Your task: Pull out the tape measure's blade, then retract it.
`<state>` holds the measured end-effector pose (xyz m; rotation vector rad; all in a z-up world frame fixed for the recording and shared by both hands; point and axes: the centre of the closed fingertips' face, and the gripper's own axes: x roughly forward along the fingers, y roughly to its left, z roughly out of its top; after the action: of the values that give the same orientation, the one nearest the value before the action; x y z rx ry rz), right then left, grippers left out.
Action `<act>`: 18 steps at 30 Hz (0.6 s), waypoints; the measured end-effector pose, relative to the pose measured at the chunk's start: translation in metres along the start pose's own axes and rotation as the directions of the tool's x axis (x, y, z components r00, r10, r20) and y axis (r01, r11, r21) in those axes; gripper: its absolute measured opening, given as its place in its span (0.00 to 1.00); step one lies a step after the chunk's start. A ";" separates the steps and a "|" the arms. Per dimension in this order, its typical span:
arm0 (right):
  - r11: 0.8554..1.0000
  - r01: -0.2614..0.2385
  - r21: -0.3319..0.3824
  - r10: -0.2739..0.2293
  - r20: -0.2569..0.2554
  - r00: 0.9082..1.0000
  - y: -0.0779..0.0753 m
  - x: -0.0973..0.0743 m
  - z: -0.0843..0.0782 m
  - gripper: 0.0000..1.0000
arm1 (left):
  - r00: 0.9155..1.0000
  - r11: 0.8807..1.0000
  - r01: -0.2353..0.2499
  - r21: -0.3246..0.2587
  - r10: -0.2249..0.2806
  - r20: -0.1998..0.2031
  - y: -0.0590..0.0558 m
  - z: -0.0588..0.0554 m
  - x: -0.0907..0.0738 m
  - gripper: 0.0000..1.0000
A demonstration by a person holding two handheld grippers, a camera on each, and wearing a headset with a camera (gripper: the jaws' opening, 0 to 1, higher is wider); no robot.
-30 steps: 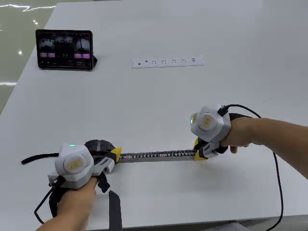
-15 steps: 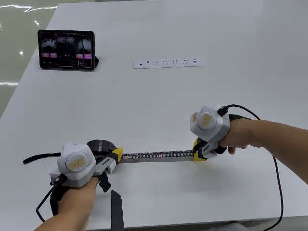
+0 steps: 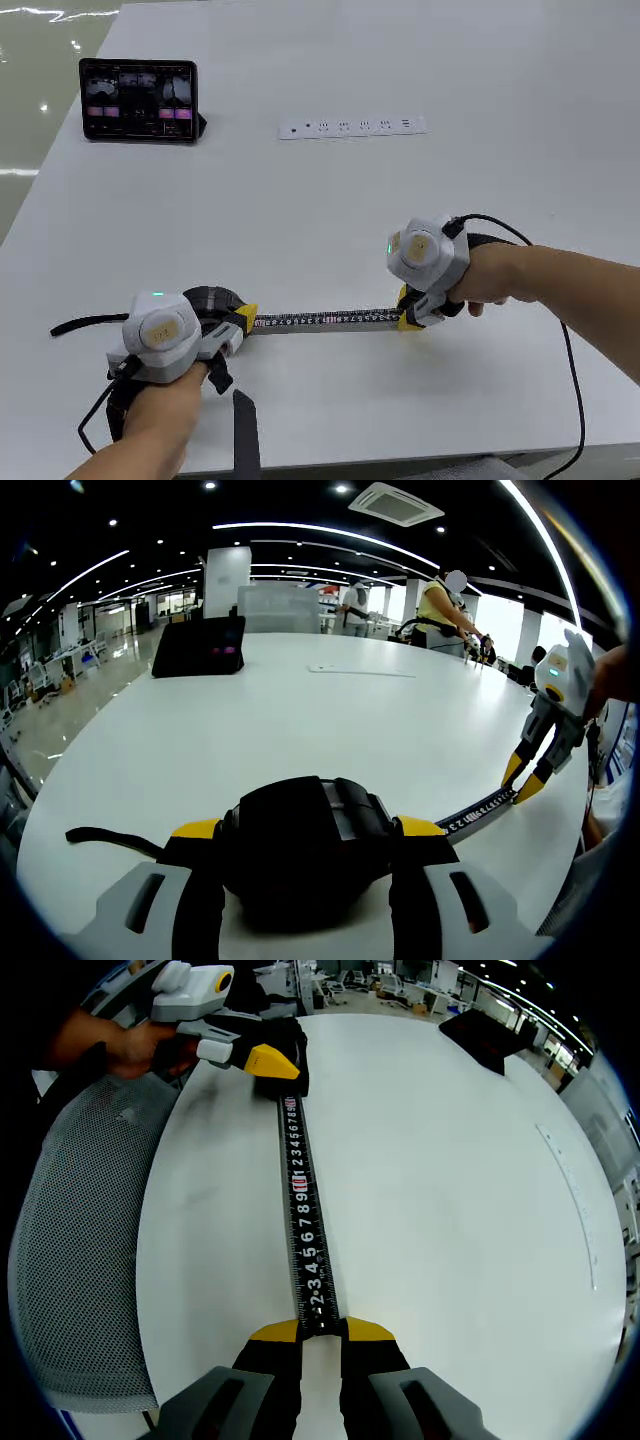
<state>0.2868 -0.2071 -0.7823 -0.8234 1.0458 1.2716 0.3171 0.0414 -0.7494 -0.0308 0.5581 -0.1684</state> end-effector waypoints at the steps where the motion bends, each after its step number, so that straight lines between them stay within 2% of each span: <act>1: 1.000 0.000 0.002 0.000 0.001 1.000 0.000 0.000 0.001 0.10 | 1.000 1.000 0.000 -0.001 0.000 -0.001 0.000 0.000 0.000 0.63; 18: 1.000 0.003 -0.014 -0.004 -0.013 1.000 0.000 0.003 0.005 0.10 | 1.000 1.000 0.016 0.002 -0.016 -0.011 0.000 -0.001 0.001 0.62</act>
<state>0.2873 -0.2012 -0.7833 -0.8447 1.0467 1.2732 0.3175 0.0408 -0.7506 -0.0325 0.5683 -0.1845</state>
